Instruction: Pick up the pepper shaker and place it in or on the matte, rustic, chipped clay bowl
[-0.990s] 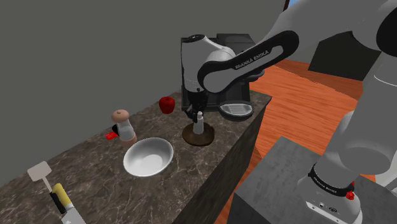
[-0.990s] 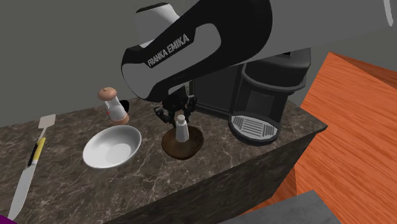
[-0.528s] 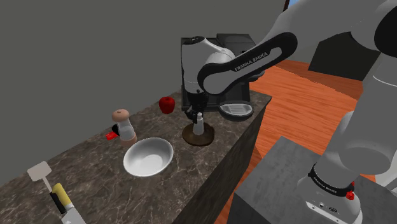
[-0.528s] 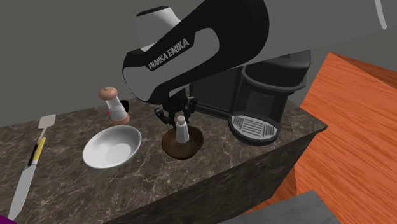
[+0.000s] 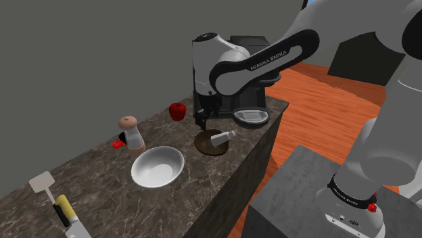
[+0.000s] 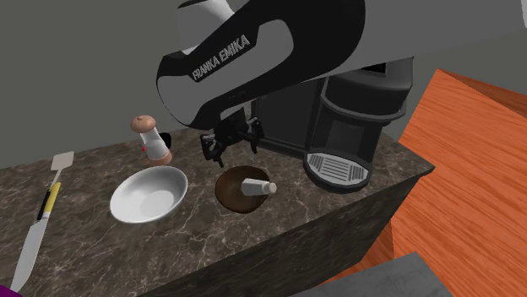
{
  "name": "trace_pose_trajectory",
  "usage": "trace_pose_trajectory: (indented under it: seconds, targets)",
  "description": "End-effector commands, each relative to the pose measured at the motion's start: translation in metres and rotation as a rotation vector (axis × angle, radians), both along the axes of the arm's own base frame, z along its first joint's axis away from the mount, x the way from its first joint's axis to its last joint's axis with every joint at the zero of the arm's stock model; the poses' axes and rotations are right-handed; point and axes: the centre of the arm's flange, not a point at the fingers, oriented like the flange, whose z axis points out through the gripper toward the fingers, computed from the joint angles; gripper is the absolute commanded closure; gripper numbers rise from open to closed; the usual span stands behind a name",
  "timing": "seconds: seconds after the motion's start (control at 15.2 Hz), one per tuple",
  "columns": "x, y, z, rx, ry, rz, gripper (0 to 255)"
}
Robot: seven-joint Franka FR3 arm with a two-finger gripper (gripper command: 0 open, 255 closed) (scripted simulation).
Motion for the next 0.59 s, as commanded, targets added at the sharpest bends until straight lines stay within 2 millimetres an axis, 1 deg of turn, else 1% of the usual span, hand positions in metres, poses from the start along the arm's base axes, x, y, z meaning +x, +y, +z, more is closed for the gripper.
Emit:
trace_pose_trajectory:
  seconds: [0.0, 0.07, 0.53]
  targets:
    - [-0.002, 0.002, 0.024, 0.0, 0.001, 0.0, 0]
    - [-0.003, 0.003, 0.034, 0.0, 0.001, 0.0, 0]
    - [-0.003, 0.003, 0.034, 0.0, 0.001, 0.0, 0]
